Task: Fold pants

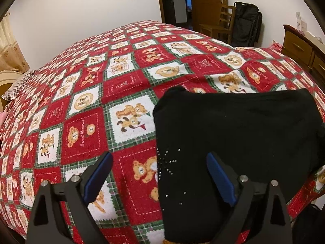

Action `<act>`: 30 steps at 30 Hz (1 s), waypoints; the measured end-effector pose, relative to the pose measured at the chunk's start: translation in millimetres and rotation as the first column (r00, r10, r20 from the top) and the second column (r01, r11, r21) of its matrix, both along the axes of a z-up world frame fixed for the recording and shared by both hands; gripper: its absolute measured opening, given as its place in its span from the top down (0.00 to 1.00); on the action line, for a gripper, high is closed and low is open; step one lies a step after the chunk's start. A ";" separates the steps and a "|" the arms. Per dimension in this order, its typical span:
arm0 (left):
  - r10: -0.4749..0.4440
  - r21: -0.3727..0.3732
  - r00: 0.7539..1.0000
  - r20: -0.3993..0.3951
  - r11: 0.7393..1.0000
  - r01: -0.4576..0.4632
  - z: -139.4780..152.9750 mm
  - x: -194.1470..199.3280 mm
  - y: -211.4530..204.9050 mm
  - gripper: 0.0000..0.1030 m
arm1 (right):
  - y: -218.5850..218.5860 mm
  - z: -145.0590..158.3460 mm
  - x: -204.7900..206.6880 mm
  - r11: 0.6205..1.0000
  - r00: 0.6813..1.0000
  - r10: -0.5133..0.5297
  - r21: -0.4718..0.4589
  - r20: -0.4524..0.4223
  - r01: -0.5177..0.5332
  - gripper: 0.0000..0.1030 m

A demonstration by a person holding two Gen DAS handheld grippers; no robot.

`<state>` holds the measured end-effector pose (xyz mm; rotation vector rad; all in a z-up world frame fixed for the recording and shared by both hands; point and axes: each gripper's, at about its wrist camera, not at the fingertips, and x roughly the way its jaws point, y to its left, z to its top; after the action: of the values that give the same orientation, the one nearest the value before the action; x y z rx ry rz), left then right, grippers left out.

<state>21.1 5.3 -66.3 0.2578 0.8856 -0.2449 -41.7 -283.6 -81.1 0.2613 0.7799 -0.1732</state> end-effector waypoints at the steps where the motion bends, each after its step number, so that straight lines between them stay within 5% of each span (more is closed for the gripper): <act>1: 0.004 -0.003 1.000 -0.002 1.000 -0.004 -0.4 1.5 -0.5 0.05 | 0.0 -1.9 0.0 1.000 1.000 0.004 0.015 -0.001 -0.004 0.29; 9: 0.021 -0.031 0.999 -0.034 0.999 -0.022 -5.1 6.6 -2.4 0.04 | 5.0 -4.0 -2.7 1.000 1.000 0.013 -0.011 0.004 -0.013 0.29; 19: 0.073 -0.188 0.986 -0.151 0.977 -0.101 -19.8 16.4 15.8 0.00 | 9.0 -4.0 -11.2 1.000 0.999 0.018 -0.009 0.030 -0.018 0.29; 30: 0.066 -0.179 0.988 -0.138 0.980 -0.090 -20.2 13.7 13.8 0.00 | -3.0 4.3 -25.1 0.999 0.997 -0.030 0.036 0.065 0.028 0.29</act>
<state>34.8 19.1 -86.4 0.0343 0.9946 -0.2717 -66.8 -286.7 -76.8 0.3101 0.7154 -0.1773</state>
